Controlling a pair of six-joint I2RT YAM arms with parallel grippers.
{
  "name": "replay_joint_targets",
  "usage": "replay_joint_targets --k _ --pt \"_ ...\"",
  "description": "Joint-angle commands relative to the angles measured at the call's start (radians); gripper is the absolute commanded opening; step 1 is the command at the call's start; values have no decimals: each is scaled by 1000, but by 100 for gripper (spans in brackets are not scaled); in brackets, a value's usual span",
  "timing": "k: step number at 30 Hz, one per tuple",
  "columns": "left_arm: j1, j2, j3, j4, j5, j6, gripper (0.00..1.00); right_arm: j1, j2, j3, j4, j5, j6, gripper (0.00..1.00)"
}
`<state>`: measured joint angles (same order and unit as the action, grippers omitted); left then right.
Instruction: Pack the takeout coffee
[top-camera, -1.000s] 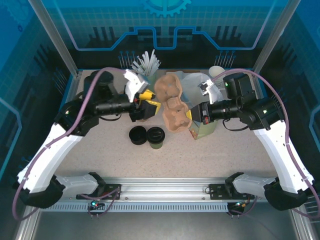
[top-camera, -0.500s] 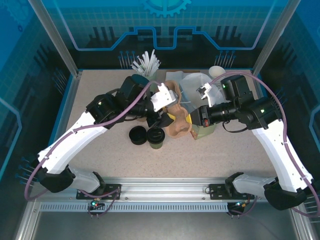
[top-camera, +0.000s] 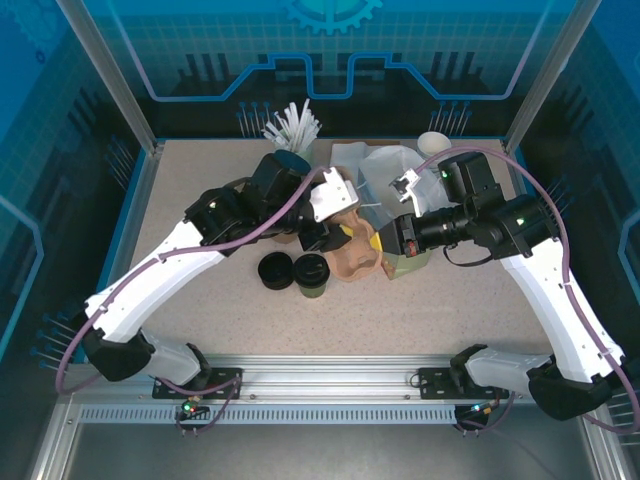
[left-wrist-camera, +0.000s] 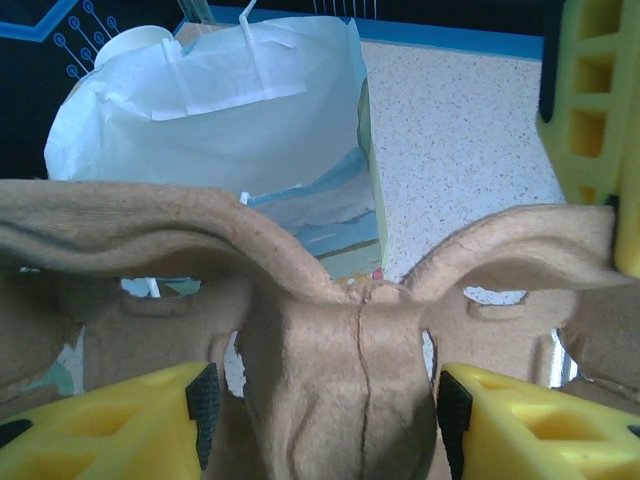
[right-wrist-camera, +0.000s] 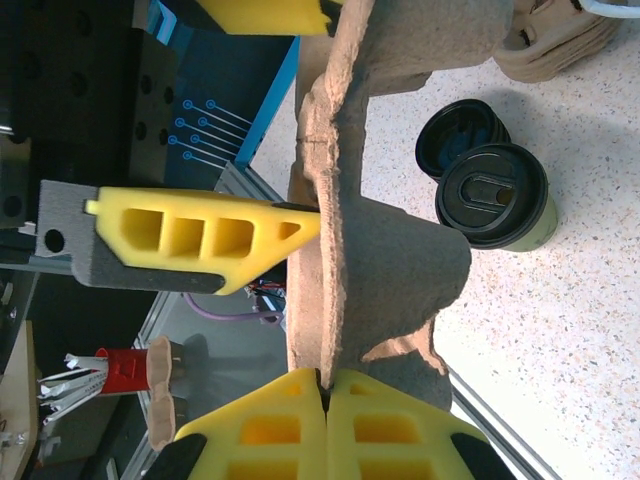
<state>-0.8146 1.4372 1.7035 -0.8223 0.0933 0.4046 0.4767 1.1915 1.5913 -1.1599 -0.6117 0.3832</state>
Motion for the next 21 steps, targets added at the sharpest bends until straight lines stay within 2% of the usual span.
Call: replay_joint_targets --k 1,16,19,21 --pt "-8 14 -6 25 -5 28 61 -6 5 -2 -3 -31 -23 0" --pt "-8 24 -6 -1 2 30 47 -8 -6 18 -17 18 -53 0" --pt "-8 32 10 -12 2 19 46 -10 -14 17 -24 45 -58 5" --pt "-7 44 32 -31 2 9 45 -15 -21 15 -31 57 -63 14"
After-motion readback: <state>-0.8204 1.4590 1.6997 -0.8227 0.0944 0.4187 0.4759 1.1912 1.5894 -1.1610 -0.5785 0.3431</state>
